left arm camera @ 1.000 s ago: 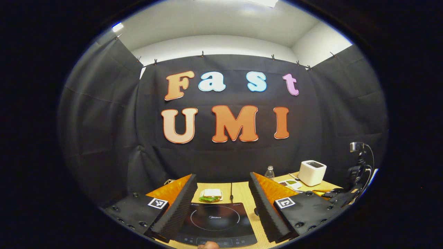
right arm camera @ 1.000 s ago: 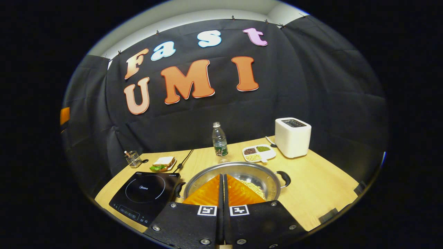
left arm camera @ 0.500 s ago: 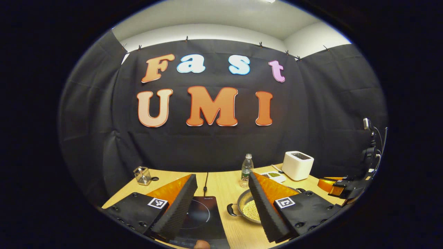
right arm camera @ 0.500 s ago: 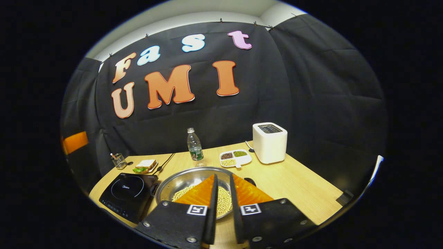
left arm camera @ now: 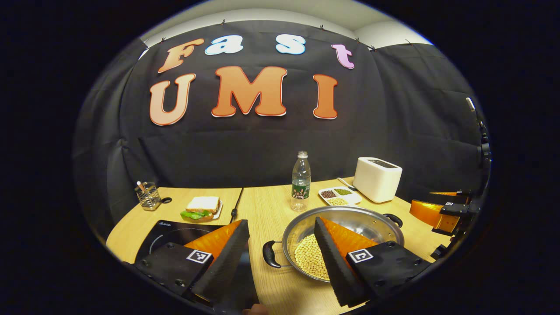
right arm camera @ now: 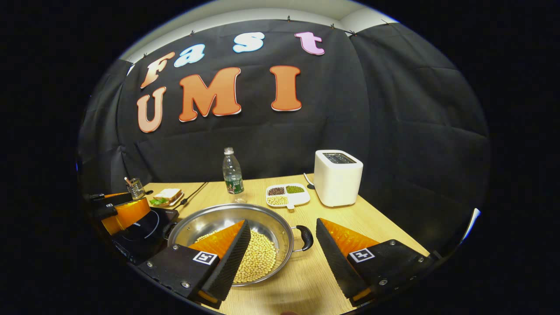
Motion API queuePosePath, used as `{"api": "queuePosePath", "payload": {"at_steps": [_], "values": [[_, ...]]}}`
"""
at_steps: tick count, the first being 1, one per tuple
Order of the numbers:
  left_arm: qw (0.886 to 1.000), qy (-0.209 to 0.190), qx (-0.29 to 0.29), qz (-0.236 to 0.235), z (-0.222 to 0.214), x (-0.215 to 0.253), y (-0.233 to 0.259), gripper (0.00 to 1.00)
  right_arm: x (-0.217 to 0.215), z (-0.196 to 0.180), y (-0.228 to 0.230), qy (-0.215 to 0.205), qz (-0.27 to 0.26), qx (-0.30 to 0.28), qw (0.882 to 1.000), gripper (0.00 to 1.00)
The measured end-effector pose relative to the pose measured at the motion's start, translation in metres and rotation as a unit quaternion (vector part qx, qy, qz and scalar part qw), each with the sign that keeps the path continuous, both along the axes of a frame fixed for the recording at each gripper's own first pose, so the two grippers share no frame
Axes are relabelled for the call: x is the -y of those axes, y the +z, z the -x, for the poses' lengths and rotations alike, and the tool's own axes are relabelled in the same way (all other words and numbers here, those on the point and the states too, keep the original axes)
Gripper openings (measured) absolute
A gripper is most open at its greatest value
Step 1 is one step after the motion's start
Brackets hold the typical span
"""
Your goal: First push the handle of the pot to place it horizontally, then grasp the pot with both hands and set it on the induction cooktop.
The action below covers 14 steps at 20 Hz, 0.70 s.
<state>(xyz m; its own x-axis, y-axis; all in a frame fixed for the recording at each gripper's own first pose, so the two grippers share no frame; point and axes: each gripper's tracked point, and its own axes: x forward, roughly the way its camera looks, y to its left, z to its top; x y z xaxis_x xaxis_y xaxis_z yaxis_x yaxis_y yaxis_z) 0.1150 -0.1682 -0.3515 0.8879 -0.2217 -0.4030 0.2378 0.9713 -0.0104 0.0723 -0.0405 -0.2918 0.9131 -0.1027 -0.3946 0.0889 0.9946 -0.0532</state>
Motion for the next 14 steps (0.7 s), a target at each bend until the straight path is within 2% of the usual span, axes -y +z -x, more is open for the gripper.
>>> {"api": "queuePosePath", "payload": {"at_steps": [9,14], "values": [[0.993,-0.004,-0.116,-0.005,-0.017,0.007,-0.089,0.98,0.016,-0.029,-0.056,-0.016,0.002,-0.065,0.998,0.94],[0.988,0.003,-0.151,-0.012,-0.023,0.006,-0.117,0.98,0.02,-0.037,-0.078,-0.02,0.009,-0.096,0.995,0.94]]}}
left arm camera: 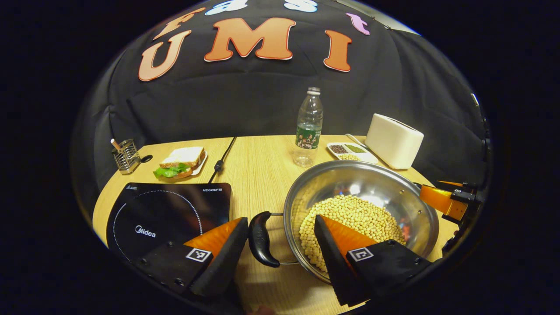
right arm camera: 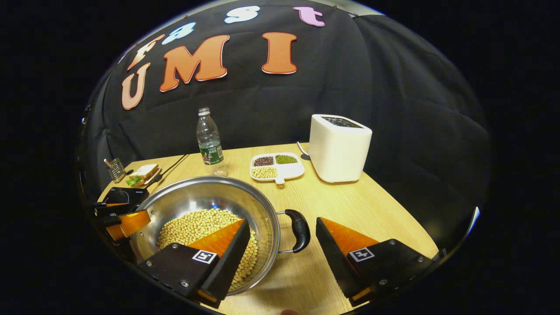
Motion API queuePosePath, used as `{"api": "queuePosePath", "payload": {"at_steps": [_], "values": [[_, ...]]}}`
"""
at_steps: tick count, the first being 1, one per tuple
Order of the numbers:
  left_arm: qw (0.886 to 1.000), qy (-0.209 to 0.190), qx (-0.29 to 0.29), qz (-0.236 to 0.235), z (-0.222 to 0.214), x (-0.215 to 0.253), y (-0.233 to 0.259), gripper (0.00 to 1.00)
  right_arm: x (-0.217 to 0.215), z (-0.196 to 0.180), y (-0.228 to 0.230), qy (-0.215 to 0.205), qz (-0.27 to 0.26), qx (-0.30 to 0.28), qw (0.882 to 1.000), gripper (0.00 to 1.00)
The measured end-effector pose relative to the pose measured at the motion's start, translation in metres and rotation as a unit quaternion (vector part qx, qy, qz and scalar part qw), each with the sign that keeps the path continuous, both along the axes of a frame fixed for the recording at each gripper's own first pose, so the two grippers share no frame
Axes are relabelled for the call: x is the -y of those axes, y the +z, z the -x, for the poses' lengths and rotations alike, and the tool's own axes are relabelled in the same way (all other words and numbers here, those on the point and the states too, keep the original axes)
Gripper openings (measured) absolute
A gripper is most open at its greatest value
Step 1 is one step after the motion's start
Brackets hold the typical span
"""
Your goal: First push the handle of the pot to place it horizontally, then grasp the pot with both hands and set it on the induction cooktop.
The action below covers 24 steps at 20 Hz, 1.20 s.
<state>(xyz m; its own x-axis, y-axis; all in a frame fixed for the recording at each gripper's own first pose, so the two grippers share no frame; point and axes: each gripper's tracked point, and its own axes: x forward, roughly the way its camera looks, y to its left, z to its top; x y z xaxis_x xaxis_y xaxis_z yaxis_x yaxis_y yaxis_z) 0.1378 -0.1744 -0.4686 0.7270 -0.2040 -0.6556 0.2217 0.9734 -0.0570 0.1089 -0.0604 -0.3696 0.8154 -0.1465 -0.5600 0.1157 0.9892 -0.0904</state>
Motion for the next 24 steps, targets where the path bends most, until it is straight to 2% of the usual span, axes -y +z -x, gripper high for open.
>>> {"api": "queuePosePath", "payload": {"at_steps": [5,9,10,11,12,14,16,18,19,24], "values": [[1.0,0.008,-0.023,0.005,-0.005,-0.001,-0.015,0.98,0.003,-0.013,-0.02,-0.009,-0.002,-0.029,1.0,0.94],[0.999,0.002,-0.043,0.009,-0.008,0.004,-0.024,0.96,0.004,-0.015,-0.043,-0.016,-0.033,-0.066,0.997,0.94],[0.999,0.003,-0.054,0.001,-0.008,-0.002,-0.031,0.92,0.002,-0.016,-0.048,-0.017,-0.044,-0.074,0.996,0.94],[0.998,0.011,-0.057,0.008,-0.012,-0.002,-0.028,0.82,0.001,-0.015,-0.056,-0.02,-0.057,-0.085,0.995,0.93],[0.997,0.025,-0.072,0.023,-0.008,-0.002,-0.029,0.72,0.0,-0.014,-0.061,-0.025,-0.067,-0.094,0.993,0.83],[0.992,0.041,-0.108,0.047,-0.004,-0.003,-0.035,0.69,-0.002,-0.017,-0.065,-0.042,-0.097,-0.091,0.99,0.64],[0.992,0.048,-0.105,0.05,-0.01,-0.003,-0.032,0.61,-0.003,-0.013,-0.061,-0.054,-0.113,-0.089,0.988,0.55],[0.991,0.05,-0.116,0.035,-0.004,-0.006,-0.033,0.58,-0.006,-0.01,-0.058,-0.073,-0.131,-0.097,0.984,0.5],[0.99,0.053,-0.124,0.041,-0.001,-0.005,-0.03,0.57,-0.006,-0.014,-0.055,-0.077,-0.136,-0.095,0.983,0.49],[0.993,0.059,-0.092,0.052,0.001,-0.02,0.029,0.56,-0.02,-0.014,-0.012,-0.059,-0.137,-0.057,0.987,0.47]]}}
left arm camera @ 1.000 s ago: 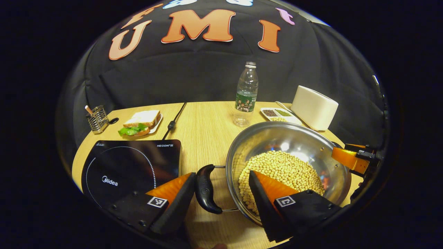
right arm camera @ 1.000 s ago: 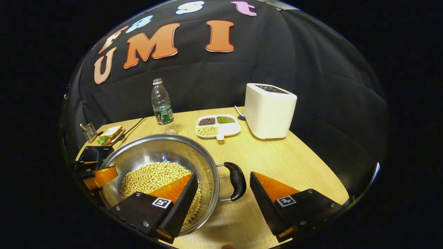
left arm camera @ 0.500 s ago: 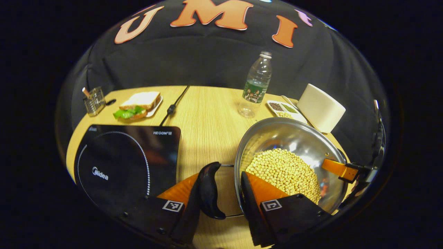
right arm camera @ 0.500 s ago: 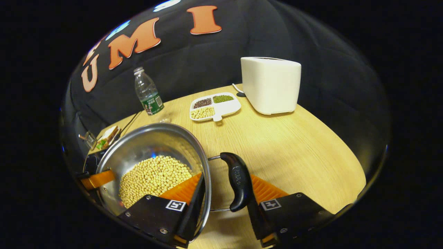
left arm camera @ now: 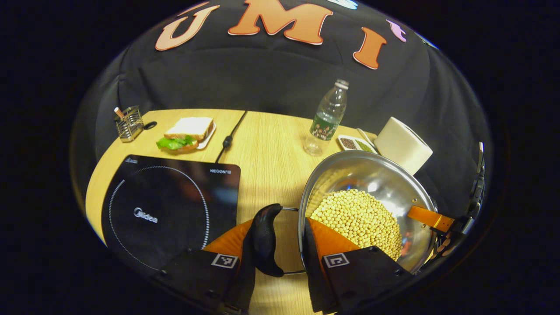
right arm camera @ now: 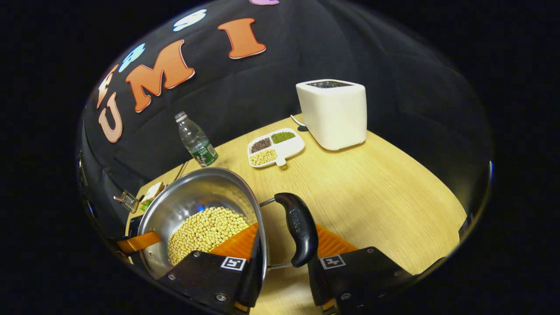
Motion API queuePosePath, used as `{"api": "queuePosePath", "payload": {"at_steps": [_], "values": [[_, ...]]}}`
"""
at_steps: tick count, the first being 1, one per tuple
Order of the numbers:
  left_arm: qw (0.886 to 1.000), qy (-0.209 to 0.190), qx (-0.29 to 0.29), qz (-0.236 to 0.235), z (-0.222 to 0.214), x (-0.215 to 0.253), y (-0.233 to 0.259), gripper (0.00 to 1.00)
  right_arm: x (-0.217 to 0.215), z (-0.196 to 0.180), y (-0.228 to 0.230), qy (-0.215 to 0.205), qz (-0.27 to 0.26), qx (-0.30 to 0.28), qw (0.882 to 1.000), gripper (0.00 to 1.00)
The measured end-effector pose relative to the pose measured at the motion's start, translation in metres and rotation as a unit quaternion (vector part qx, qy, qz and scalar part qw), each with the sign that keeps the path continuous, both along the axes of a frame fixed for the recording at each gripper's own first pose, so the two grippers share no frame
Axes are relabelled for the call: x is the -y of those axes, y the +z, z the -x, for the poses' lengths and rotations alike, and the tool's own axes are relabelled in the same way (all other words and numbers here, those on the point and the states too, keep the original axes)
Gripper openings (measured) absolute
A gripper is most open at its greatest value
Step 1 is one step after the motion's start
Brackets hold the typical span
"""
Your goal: First push the handle of the pot to place it horizontally, then grasp the pot with both hands and set it on the induction cooktop.
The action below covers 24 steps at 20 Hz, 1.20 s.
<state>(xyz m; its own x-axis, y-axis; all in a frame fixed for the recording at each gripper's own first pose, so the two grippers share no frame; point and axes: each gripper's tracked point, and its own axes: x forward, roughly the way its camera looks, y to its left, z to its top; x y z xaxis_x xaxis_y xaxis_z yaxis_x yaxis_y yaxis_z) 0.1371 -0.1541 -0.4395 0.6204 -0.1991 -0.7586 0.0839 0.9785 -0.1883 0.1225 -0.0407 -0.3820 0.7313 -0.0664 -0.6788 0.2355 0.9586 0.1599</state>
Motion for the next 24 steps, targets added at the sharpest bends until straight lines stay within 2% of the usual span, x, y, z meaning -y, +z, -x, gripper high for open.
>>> {"api": "queuePosePath", "payload": {"at_steps": [4,10,15,19,24], "values": [[1.0,0.011,0.022,-0.003,-0.004,-0.032,0.047,0.57,-0.028,-0.001,0.044,0.02,0.001,0.028,0.999,0.47],[0.998,0.05,0.035,-0.022,0.011,-0.109,0.098,0.55,-0.106,0.003,0.085,0.061,-0.022,0.045,0.997,0.47],[0.994,0.091,0.036,-0.038,0.028,-0.183,0.118,0.55,-0.175,0.004,0.087,0.102,-0.043,0.042,0.993,0.47],[0.992,0.111,0.033,-0.05,0.035,-0.226,0.119,0.58,-0.22,0.007,0.084,0.125,-0.053,0.036,0.99,0.47],[0.989,0.132,0.027,-0.056,0.041,-0.269,0.112,0.55,-0.266,0.007,0.068,0.15,-0.063,0.029,0.986,0.47]]}}
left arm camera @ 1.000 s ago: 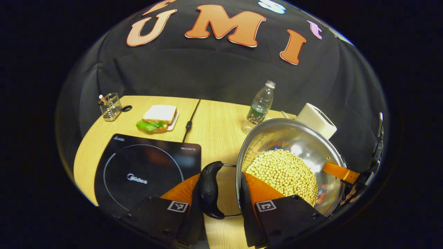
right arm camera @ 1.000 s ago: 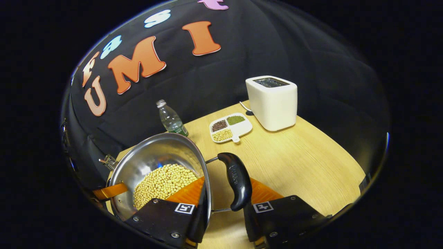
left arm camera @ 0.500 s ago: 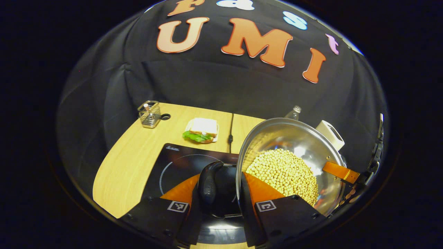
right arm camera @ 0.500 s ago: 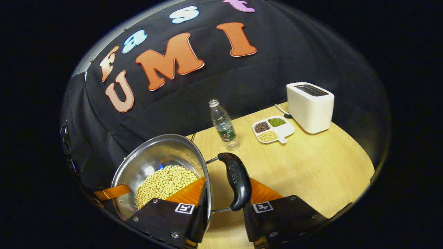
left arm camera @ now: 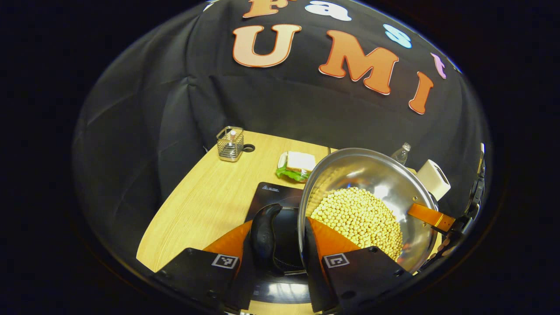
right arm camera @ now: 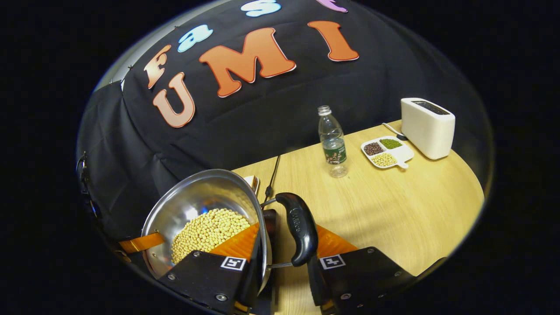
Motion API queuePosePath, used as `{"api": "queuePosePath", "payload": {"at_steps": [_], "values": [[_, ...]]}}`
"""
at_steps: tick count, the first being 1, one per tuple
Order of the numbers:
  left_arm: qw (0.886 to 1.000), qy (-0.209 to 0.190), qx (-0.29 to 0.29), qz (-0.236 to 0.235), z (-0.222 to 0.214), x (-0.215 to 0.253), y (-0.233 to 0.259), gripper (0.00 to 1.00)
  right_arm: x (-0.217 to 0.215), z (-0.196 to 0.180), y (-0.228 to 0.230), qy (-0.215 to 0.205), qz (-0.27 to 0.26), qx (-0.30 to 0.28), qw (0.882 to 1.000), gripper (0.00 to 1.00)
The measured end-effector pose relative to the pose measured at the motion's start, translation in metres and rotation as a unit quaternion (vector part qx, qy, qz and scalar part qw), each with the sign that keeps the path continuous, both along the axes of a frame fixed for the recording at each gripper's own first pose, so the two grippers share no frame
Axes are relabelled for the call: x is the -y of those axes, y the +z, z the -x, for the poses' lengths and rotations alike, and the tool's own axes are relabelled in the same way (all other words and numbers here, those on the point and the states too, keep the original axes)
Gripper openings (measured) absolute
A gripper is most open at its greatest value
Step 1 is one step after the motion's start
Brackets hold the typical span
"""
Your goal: First push the handle of the pot to place it horizontally, then grasp the pot with both hands and set it on the induction cooktop.
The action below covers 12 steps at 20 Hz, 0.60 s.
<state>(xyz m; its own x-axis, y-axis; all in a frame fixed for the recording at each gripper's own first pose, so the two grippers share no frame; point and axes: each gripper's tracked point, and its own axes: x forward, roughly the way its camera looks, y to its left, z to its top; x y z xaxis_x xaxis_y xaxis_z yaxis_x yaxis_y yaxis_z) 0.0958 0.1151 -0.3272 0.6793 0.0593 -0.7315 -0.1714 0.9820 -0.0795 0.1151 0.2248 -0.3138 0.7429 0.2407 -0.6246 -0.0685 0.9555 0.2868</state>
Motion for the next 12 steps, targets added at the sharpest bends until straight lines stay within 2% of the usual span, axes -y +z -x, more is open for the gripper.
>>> {"api": "queuePosePath", "payload": {"at_steps": [2,3,4,12], "values": [[1.0,0.007,-0.006,-0.001,0.002,-0.012,-0.009,0.57,-0.014,-0.001,-0.009,0.006,-0.001,-0.005,1.0,0.47],[1.0,0.009,-0.012,0.0,0.002,-0.017,-0.014,0.55,-0.019,0.001,-0.014,0.009,0.002,-0.01,1.0,0.42],[1.0,0.012,-0.017,0.002,0.003,-0.021,-0.02,0.58,-0.019,-0.002,-0.02,0.01,0.003,-0.013,1.0,0.47],[0.999,0.02,-0.046,0.005,-0.002,-0.038,-0.067,0.57,-0.039,-0.011,-0.066,0.01,0.008,-0.039,0.999,0.47]]}}
